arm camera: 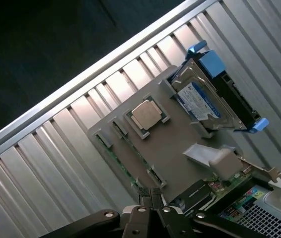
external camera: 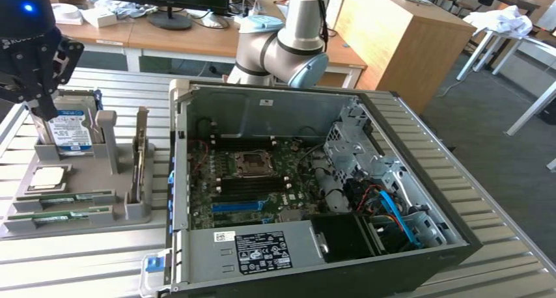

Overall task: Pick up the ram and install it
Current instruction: 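Pick up the ram and move it above insertion slot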

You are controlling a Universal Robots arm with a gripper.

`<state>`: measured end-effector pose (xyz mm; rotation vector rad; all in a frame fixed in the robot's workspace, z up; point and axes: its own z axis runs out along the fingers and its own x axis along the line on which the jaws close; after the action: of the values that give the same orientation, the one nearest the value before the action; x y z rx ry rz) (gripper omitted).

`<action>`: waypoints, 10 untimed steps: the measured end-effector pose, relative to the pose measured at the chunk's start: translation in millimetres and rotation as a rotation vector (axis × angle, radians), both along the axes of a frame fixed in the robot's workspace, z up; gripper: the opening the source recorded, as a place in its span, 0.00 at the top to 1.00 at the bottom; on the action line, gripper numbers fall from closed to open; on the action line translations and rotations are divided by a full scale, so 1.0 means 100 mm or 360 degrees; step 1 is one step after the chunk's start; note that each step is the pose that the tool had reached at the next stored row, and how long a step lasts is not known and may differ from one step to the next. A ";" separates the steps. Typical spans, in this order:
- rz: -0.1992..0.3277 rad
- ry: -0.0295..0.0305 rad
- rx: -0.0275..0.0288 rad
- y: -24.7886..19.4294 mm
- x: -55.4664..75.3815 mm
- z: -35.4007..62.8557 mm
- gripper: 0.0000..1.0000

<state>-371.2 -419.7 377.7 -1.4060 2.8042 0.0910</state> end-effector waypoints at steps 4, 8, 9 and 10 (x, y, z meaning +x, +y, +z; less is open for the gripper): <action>0.0111 0.00000 0.00010 0.000 0.00 0.000 0.90; 0.0223 -0.00001 0.00017 0.000 0.00 0.000 0.90; 0.0250 -0.00001 0.00019 0.000 0.00 0.000 0.90; 0.0277 0.00000 0.00021 0.000 0.00 0.000 0.90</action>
<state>-371.2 -419.7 377.7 -1.6469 2.6751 0.0931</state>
